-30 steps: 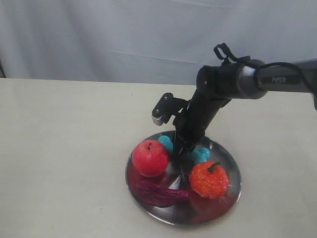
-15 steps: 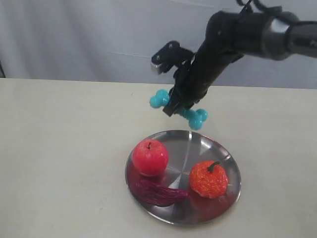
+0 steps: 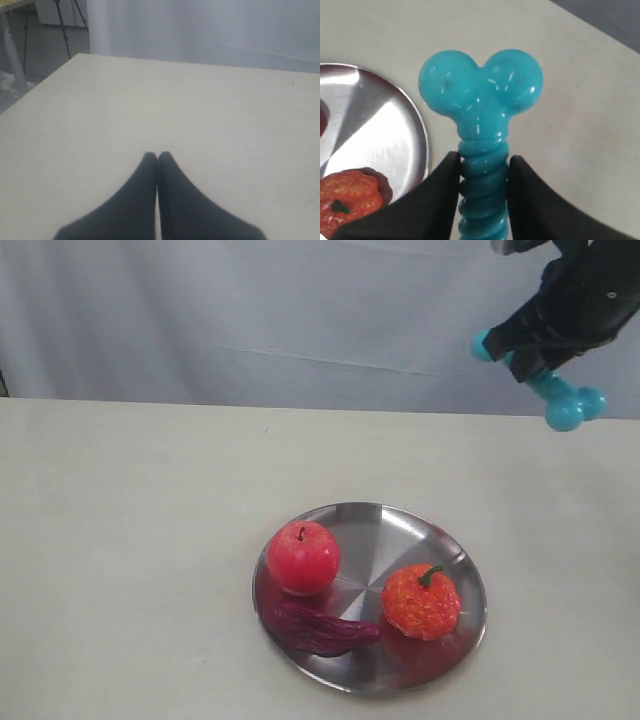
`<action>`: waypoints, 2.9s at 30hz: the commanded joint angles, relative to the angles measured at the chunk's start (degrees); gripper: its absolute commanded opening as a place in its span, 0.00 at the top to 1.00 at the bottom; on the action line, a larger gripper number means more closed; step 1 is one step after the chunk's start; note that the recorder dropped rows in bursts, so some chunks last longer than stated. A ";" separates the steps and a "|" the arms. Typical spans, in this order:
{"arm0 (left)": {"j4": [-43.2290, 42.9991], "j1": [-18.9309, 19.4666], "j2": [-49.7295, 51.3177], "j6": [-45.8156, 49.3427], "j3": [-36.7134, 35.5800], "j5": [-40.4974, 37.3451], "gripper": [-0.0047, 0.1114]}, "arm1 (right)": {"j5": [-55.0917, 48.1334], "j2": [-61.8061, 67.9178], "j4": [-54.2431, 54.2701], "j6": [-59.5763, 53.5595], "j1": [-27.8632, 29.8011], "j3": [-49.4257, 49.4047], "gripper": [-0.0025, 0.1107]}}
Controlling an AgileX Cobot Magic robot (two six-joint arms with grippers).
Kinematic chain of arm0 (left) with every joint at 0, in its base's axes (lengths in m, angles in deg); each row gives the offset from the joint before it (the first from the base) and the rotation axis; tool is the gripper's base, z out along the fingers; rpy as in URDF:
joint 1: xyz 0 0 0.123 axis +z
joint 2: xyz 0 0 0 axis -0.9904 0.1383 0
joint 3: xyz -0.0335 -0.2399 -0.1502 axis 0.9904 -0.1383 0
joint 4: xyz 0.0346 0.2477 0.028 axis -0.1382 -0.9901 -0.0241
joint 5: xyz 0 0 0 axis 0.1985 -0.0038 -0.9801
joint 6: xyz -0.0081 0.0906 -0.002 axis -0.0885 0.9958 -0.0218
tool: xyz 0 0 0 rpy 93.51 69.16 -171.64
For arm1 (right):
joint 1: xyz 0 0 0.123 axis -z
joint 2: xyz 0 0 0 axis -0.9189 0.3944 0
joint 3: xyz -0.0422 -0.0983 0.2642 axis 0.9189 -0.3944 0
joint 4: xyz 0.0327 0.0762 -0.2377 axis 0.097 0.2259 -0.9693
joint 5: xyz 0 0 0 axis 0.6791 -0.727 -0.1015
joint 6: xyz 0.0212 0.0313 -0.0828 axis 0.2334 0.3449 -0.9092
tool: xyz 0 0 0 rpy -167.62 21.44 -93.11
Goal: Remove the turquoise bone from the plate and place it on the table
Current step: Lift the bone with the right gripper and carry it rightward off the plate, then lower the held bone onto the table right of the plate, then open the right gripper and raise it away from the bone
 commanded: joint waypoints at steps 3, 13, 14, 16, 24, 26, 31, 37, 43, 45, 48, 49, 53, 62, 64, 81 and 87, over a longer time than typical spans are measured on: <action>-0.05 -0.28 -0.07 -0.08 -0.15 0.32 0.96 | 8.41 -0.40 -0.25 -1.07 4.78 -7.31 0.98; -0.05 -0.28 -0.07 -0.08 -0.15 0.32 0.96 | 10.09 13.47 -0.45 1.11 4.93 -8.54 0.98; -0.05 -0.28 -0.07 -0.08 -0.15 0.32 0.96 | 9.80 14.47 -0.45 2.37 4.93 -8.43 0.98; -0.05 -0.28 -0.07 -0.08 -0.15 0.32 0.96 | 8.77 16.62 -0.45 4.05 4.93 -8.43 0.98; -0.05 -0.28 -0.07 -0.08 -0.15 0.32 0.96 | 6.01 19.90 -0.21 6.28 4.93 -8.78 0.98; -0.05 -0.28 -0.07 -0.08 -0.15 0.32 0.96 | 7.11 19.90 -0.21 6.29 4.93 -9.90 0.98; -0.05 -0.28 -0.07 -0.08 -0.15 0.32 0.96 | 12.79 19.90 -0.42 11.76 5.29 -13.81 0.98; -0.05 -0.28 -0.07 -0.08 -0.15 0.32 0.96 | 17.79 19.90 -0.29 16.57 5.58 -18.04 0.98; -0.05 -0.28 -0.07 -0.08 -0.15 0.32 0.96 | 19.53 19.90 -0.22 17.55 5.58 -21.50 0.98; -0.05 -0.28 -0.07 -0.08 -0.15 0.32 0.96 | 20.40 19.90 -0.22 18.86 5.58 -22.36 0.98; -0.05 -0.28 -0.07 -0.08 -0.15 0.32 0.96 | 21.19 19.90 0.05 20.92 5.58 -23.20 0.98; -0.05 -0.28 -0.07 -0.08 -0.15 0.32 0.96 | 21.46 19.90 0.05 21.41 5.58 -23.34 0.98; -0.05 -0.28 -0.07 -0.08 -0.15 0.32 0.96 | 21.35 19.90 1.75 21.79 5.58 -23.43 0.98; -0.05 -0.28 -0.07 -0.08 -0.15 0.32 0.96 | 22.02 19.90 0.89 20.78 5.58 -23.43 0.88; -0.05 -0.28 -0.07 -0.08 -0.15 0.32 0.96 | 22.02 19.90 0.89 20.35 5.58 -23.43 0.74; -0.05 -0.28 -0.07 -0.08 -0.15 0.32 0.96 | 19.88 -11.45 0.89 16.20 5.58 -23.21 0.28; -0.05 -0.28 -0.07 -0.08 -0.15 0.32 0.96 | 14.12 -25.12 1.27 14.44 3.85 -23.33 0.29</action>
